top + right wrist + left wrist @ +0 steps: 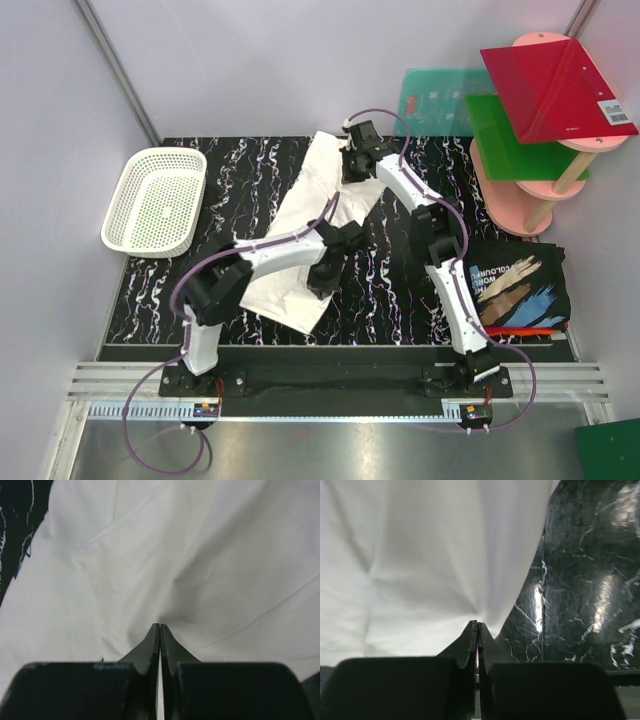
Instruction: Fold and stack the t-shirts
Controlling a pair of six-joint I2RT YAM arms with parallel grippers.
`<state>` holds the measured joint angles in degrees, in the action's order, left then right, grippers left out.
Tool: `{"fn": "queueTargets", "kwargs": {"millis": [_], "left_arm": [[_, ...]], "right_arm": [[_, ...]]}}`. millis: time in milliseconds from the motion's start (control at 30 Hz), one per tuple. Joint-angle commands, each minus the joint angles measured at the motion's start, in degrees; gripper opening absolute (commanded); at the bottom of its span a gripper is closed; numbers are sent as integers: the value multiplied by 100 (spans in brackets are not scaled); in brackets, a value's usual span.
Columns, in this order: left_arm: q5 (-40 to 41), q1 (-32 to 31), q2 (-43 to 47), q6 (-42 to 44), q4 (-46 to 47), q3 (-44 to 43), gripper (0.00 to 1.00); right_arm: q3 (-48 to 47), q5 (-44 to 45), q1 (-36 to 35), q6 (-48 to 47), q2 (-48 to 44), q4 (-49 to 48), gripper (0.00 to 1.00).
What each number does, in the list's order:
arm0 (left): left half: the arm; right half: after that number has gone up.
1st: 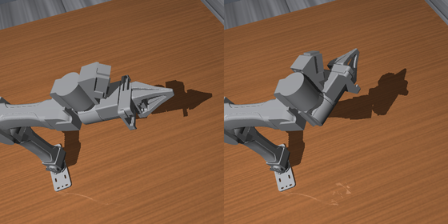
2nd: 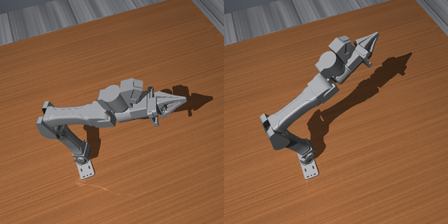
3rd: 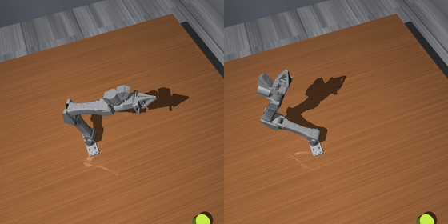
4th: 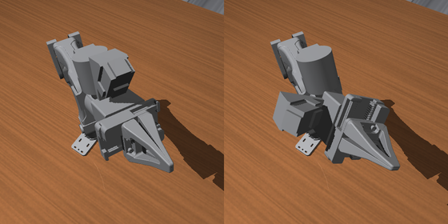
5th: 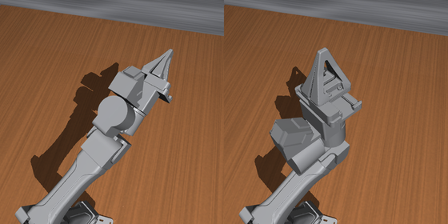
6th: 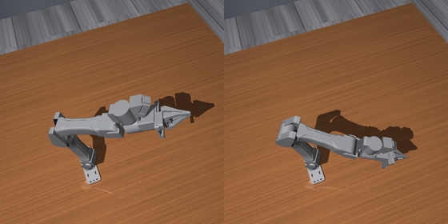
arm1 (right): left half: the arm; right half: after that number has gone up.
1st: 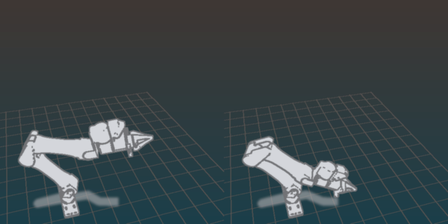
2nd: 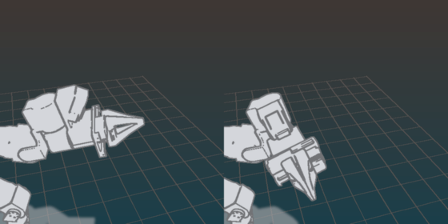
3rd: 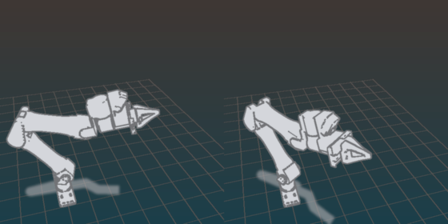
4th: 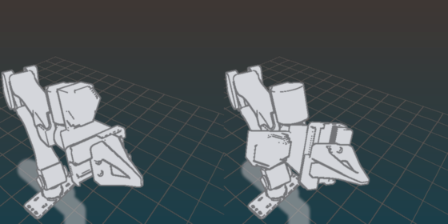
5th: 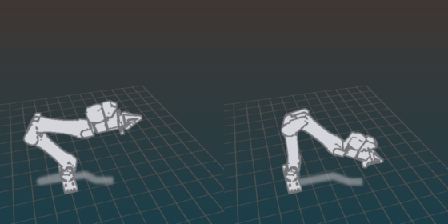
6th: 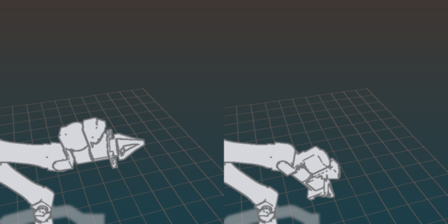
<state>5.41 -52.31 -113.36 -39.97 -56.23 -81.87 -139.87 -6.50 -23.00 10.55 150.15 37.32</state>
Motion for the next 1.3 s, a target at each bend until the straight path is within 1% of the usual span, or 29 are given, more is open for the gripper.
{"fn": "queueTargets", "kwargs": {"millis": [0,33,67,100,133,167,200,233,267,300,333,367,400,433,467,500,567,633,667,733,900,967,1033,1167,1267], "left_arm": [[943,134,1666,-336,367,65,0],[1327,195,1851,-354,376,92,0],[1522,221,2183,-363,384,170,0],[1951,256,2326,-345,428,232,0],[2164,361,2432,-354,420,276,0],[2297,441,2546,-319,428,363,0],[2437,555,2538,-214,454,399,0],[2421,852,2477,-170,446,417,0],[2360,1020,2277,-100,437,434,0],[2264,1178,2127,31,420,435,0],[2237,1432,1786,111,402,417,0],[2262,1513,1591,181,332,347,0],[2524,1575,1372,156,45,260,0],[2648,1662,943,112,-158,180,0],[2728,1707,756,42,-343,-20,0],[2807,1716,606,-19,-554,-75,0],[2817,1742,394,-64,-600,-58,0],[2738,1768,341,-108,-600,30,0],[2711,1777,341,-134,-600,74,0],[2632,1786,332,-143,-600,205,0],[2343,1795,183,-90,-670,487,0],[2184,1778,34,-99,-670,662,0],[1965,1655,-141,-65,-618,794,0],[1613,1304,-458,-29,-582,848,0],[1297,838,-573,-99,-512,681,0]], "right_arm": [[878,402,-99,-343,-1266,-416,5],[1126,517,-90,-334,-1486,-532,5],[1651,623,-90,-299,-1906,-663,4],[1909,946,-90,-264,-2110,-961,4],[2137,1080,-90,-220,-2286,-1068,4],[2514,1220,-81,-194,-2549,-1182,4],[2631,1456,-81,-167,-2621,-1270,4],[2701,1581,-64,-132,-2666,-1271,3],[2780,1799,-46,-114,-2649,-1262,3],[2807,1950,-20,-105,-2622,-1245,2],[2825,2125,-2,-62,-2587,-1245,1],[2799,2431,33,-44,-2465,-1227,0],[2747,2556,68,-26,-2394,-1184,0],[2694,2662,77,-26,-2307,-1157,0],[2528,2924,94,-9,-2140,-1096,0],[2431,3048,112,-17,-2052,-1000,0],[2011,3364,147,-61,-1702,-806,0],[1597,3462,217,-35,-1280,-394,0],[1221,3428,244,-9,-1147,-244,0],[832,3305,331,79,-718,186,0],[-548,2699,499,184,180,1003,0],[-986,2428,508,176,523,1093,0],[-1182,2190,507,176,743,1137,0],[-1682,1190,499,115,1086,1032,0],[-1622,784,490,141,1122,804,0]]}}
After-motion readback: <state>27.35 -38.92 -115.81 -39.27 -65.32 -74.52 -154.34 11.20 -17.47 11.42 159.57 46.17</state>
